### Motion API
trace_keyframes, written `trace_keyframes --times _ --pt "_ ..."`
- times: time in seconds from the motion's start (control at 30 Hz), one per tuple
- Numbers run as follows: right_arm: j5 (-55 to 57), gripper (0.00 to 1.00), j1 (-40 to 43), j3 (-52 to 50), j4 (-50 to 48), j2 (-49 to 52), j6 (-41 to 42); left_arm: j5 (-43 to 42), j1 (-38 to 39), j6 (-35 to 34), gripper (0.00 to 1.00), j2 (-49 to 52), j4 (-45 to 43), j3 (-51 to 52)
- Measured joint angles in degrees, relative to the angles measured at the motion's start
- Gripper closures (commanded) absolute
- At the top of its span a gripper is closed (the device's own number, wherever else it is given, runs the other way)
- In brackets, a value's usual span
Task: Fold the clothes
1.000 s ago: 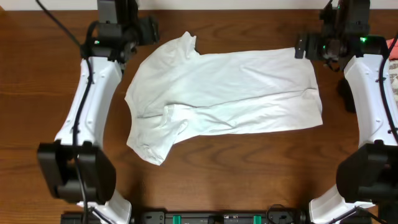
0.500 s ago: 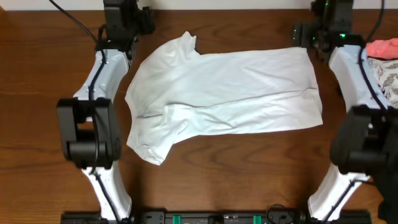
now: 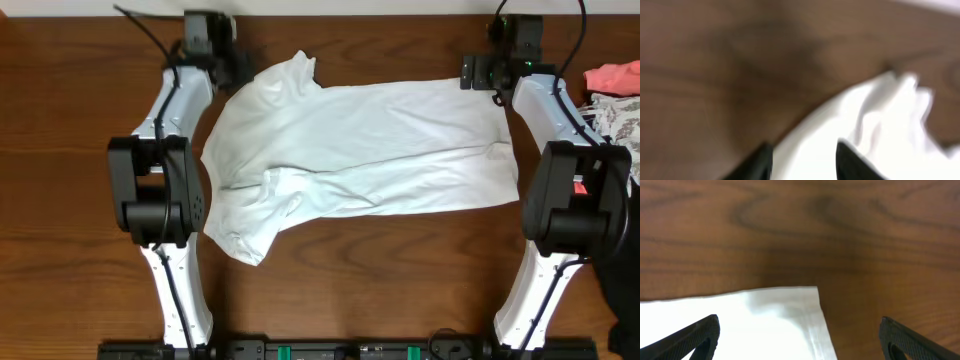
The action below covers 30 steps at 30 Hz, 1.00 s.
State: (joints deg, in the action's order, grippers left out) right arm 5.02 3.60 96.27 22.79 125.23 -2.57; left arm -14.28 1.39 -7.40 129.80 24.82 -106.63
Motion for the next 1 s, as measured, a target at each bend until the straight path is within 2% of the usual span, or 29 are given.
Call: trace_keyframes --times 0.1,0.2,0.47,0.53,0.6,0.63,1.0 --pt "0.0 0.01 0.0 1.1 3.1 0.0 0.0 -0.1 0.2 0.3 0.59 -0.2 6.6 -8.9" --pt "0.2 0.01 0.0 4.2 7.1 0.0 0.0 0.1 0.6 0.4 0.59 -1.0 8.3 -13.0" --pt "0.5 0.01 0.0 10.0 12.3 0.0 0.0 2.4 3.9 3.1 0.57 1.8 9.4 -13.5" --pt "0.5 0.01 0.0 10.0 12.8 0.1 0.0 2.7 4.6 3.8 0.52 3.8 9.0 -13.5" --pt "0.6 0.01 0.0 10.0 12.7 0.4 0.0 3.0 4.8 4.7 0.37 6.0 8.8 -13.5" --pt "0.6 0.01 0.0 10.0 12.5 0.6 -0.1 3.1 4.8 5.0 0.35 6.9 8.8 -13.5" --pt "0.6 0.01 0.0 10.1 9.5 9.7 -1.3 4.2 4.3 6.2 0.34 8.4 6.8 -13.3"
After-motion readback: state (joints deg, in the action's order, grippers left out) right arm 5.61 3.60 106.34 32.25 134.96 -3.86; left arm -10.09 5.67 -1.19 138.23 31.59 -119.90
